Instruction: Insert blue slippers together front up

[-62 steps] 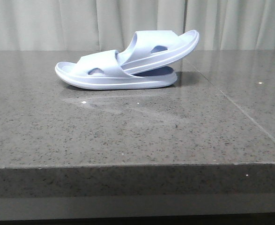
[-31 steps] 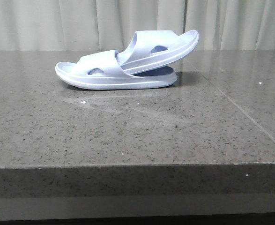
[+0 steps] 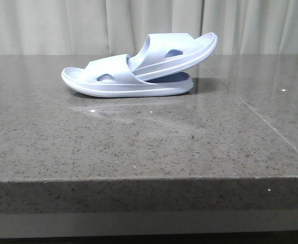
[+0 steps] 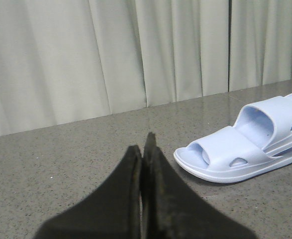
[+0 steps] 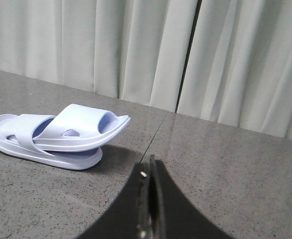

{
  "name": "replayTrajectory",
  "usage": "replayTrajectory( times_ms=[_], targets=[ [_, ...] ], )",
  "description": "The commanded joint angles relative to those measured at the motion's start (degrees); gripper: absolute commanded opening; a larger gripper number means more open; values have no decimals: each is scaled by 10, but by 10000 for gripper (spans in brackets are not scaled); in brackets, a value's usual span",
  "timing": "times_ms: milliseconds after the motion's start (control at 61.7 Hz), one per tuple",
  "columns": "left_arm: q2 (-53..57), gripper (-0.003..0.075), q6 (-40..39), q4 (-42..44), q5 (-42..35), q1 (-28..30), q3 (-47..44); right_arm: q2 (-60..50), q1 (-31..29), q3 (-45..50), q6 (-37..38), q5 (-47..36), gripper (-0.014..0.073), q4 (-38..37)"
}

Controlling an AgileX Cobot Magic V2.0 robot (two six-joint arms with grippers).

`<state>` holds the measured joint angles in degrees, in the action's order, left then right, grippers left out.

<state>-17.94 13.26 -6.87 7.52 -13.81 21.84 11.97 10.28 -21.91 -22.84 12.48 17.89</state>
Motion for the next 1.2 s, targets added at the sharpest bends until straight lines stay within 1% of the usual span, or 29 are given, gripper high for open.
replayTrajectory(
  times_ms=[0, 162, 243, 324, 486, 583, 778, 891, 956, 1183],
  targets=[
    [6, -20, -78, 77, -49, -2, 8, 4, 1, -14, -1, -48, -107, 3],
    [41, -20, -88, 83, -64, 24, -28, 4, 1, -14, -1, -48, -107, 3],
    [65, -20, -139, 103, -62, 50, -54, 5, 1, -14, -1, -48, -107, 3],
    [90, -20, -168, 108, -62, 74, -78, 5, 1, -14, -1, -48, -107, 3],
    [143, -20, -168, 108, -55, 104, -126, 5, 1, -14, -1, -48, -107, 3],
    [167, -20, -166, 99, -55, 110, -156, 5, 1, -14, -1, -48, -107, 3],
    [190, -20, -165, 85, -56, 112, -200, 5, 1, -14, -1, -48, -107, 3],
    [192, -20, -165, 79, -62, 127, -224, 5, 1, -14, -1, -47, -107, 3],
    [192, -20, -165, 78, -49, 136, -224, 5, 1, -14, -1, -47, -107, 3],
    [192, -20, -164, 81, -53, 141, -224, 5, 1, -14, -1, -47, -107, 3]
  ],
)
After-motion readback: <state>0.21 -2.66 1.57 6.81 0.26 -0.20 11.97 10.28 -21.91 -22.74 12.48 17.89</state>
